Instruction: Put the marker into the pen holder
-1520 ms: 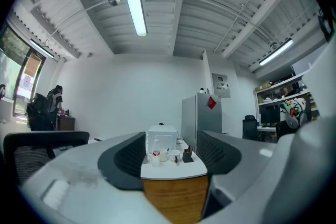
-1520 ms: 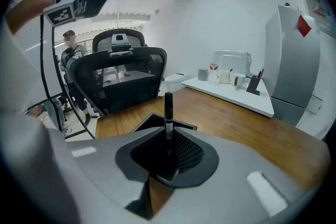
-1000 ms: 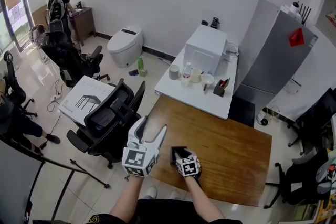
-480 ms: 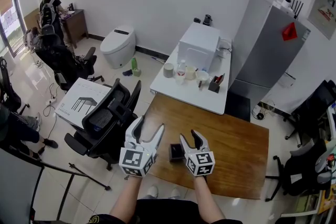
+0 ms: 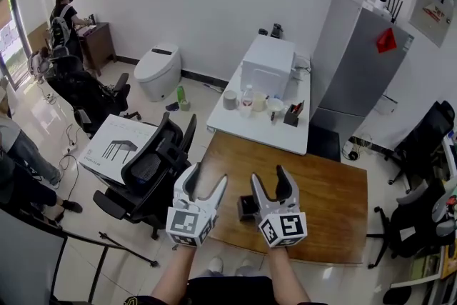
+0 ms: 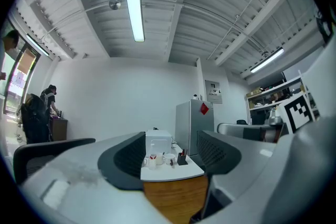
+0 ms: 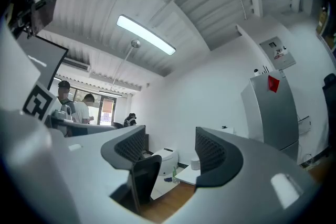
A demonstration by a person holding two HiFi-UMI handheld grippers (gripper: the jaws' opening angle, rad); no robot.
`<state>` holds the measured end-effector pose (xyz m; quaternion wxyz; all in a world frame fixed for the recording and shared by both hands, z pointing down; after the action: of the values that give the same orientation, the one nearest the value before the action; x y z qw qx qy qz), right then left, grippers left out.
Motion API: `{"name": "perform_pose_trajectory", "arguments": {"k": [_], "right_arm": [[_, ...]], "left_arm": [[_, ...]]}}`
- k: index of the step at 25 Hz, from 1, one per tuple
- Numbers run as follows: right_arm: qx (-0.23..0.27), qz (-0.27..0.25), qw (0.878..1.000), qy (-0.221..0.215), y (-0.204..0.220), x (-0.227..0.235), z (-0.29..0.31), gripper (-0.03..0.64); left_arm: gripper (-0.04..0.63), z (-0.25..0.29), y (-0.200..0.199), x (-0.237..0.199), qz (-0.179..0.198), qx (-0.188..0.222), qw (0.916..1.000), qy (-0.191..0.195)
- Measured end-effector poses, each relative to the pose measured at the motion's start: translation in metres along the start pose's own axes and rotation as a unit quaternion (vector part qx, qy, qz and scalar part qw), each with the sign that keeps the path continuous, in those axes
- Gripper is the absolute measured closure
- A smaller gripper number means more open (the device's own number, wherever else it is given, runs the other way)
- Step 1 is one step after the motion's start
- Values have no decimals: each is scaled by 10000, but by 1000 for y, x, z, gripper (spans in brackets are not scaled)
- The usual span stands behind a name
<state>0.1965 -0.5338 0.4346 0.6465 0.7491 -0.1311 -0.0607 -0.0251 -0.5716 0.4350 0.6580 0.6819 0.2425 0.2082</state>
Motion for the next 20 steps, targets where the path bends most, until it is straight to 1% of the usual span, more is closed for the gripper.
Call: {"name": "perform_pose_trajectory", "arguments": {"k": [2,4,7,10,12,15,20], "right_arm": [[108,-98,9999,22,-3,-6,-5,288],[116,-194,9997,4,-6,-10,-10,261],[108,-302,9994,89,-7,-10,-27,253],[213,-346,9988,277,-15,-3,-53,253],[287,-384,9983,322,-20,4,-77,253],[314,-305,9985,313,-25,17,-127,253],[-35,-119,9998,132,-17,30,-226,253]], "left_arm": [[288,-5,2,0,-85,34,10000,1],[288,-8,4,2,-199,82,9998,-3],[288,-15,-2,13,-349,135,9993,75],[288,-21,-14,32,-309,286,9990,117],[288,-27,-18,53,-258,358,9989,135],[288,-40,-16,98,-190,359,9991,141],[290,-94,0,191,-217,212,9995,-44]]}}
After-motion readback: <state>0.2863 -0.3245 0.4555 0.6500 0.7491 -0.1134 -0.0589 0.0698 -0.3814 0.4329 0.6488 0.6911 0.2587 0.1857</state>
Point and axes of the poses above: the fingertips, and each gripper's own axes: z forward along the fingers, x to its right, y out of its underside, the point moved 10 cm from there along -z, backward along the fingers
